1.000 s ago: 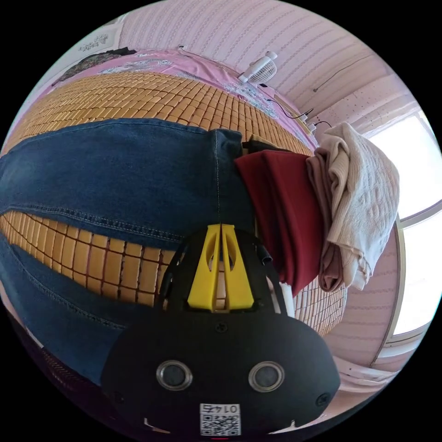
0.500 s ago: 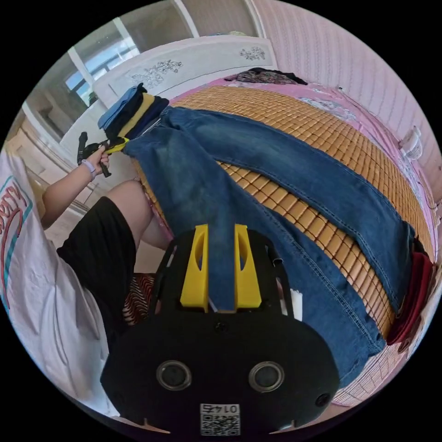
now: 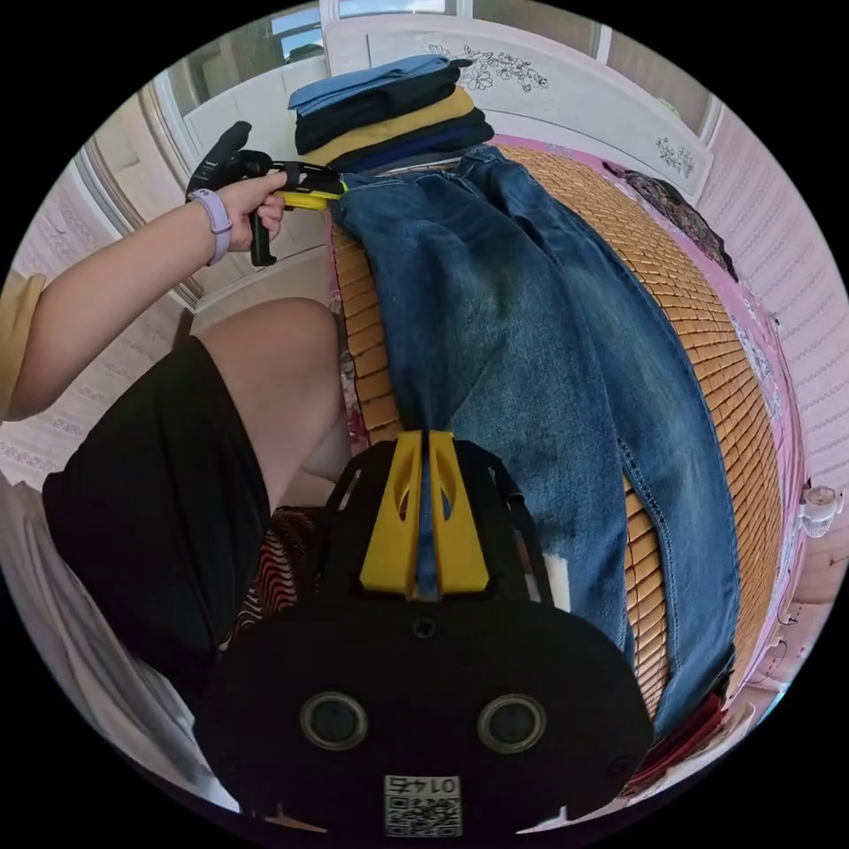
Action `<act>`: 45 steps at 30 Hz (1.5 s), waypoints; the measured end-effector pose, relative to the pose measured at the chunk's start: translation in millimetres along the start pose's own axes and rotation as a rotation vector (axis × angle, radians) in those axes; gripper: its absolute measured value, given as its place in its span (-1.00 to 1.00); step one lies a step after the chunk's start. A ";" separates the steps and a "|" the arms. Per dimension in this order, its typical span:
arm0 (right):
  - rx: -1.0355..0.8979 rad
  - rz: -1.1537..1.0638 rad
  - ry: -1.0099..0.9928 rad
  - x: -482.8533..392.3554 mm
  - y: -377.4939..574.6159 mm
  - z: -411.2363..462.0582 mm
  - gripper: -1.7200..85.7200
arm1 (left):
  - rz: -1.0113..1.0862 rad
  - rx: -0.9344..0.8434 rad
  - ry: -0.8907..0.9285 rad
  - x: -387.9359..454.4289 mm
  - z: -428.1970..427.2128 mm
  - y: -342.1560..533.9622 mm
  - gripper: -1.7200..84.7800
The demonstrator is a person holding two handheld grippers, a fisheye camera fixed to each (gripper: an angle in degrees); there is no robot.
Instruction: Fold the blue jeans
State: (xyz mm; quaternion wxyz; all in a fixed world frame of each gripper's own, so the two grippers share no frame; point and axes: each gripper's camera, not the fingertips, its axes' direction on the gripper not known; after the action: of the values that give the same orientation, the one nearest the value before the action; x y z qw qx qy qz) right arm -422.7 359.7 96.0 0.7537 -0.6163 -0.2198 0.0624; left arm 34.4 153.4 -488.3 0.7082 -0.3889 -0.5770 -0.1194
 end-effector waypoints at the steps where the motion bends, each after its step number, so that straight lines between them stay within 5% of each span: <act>1: 0.033 -0.035 -0.052 1.4 2.9 -14.5 -0.94 | 0.029 0.106 0.060 -9.8 -16.7 2.8 -0.92; 4: 0.093 -0.079 -0.218 7.0 13.9 -40.9 -0.96 | 0.001 0.274 0.206 -59.7 -38.6 17.6 -0.93; 7: 0.035 0.032 -0.275 22.7 22.3 -25.4 -0.97 | -0.191 0.092 0.107 -118.9 -8.7 25.6 -0.88; 16: 0.138 0.363 -0.251 85.0 112.4 -70.6 -0.84 | -0.192 0.127 0.132 -168.6 -25.6 25.6 -0.75; 20: 0.195 0.586 -0.170 112.7 188.5 -105.1 -0.83 | -0.191 0.038 0.201 -174.8 -4.3 18.4 -0.70; 22: 0.182 0.732 -0.116 126.6 244.8 -123.6 -0.83 | -0.111 -0.112 0.196 -167.9 15.8 -0.9 -0.85; 26: 0.137 0.946 -0.055 140.1 327.4 -159.2 -0.82 | 0.001 0.082 0.274 -155.3 -22.4 -16.5 -0.94; 29: 0.143 1.200 0.041 138.2 402.3 -183.1 -0.80 | -0.140 0.013 0.182 -177.0 -6.5 -20.8 -0.96; 34: 0.323 1.728 0.034 104.8 534.2 -201.8 -0.73 | -0.082 -0.005 0.116 -165.6 -2.7 -30.6 -0.96; 40: 0.451 1.973 0.070 74.8 609.7 -210.3 -0.65 | -0.056 -0.048 0.082 -147.8 -4.8 -48.4 -0.96; 45: 0.472 1.945 -0.085 91.4 632.6 -196.2 -0.71 | -0.036 -0.080 0.024 -128.1 -3.7 -59.3 -0.95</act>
State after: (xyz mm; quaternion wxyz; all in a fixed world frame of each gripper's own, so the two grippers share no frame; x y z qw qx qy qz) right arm -148.9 363.3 -514.0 0.4696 -0.3599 0.3711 0.7157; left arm -38.6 75.4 -580.5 0.6968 -0.4049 -0.5701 -0.1599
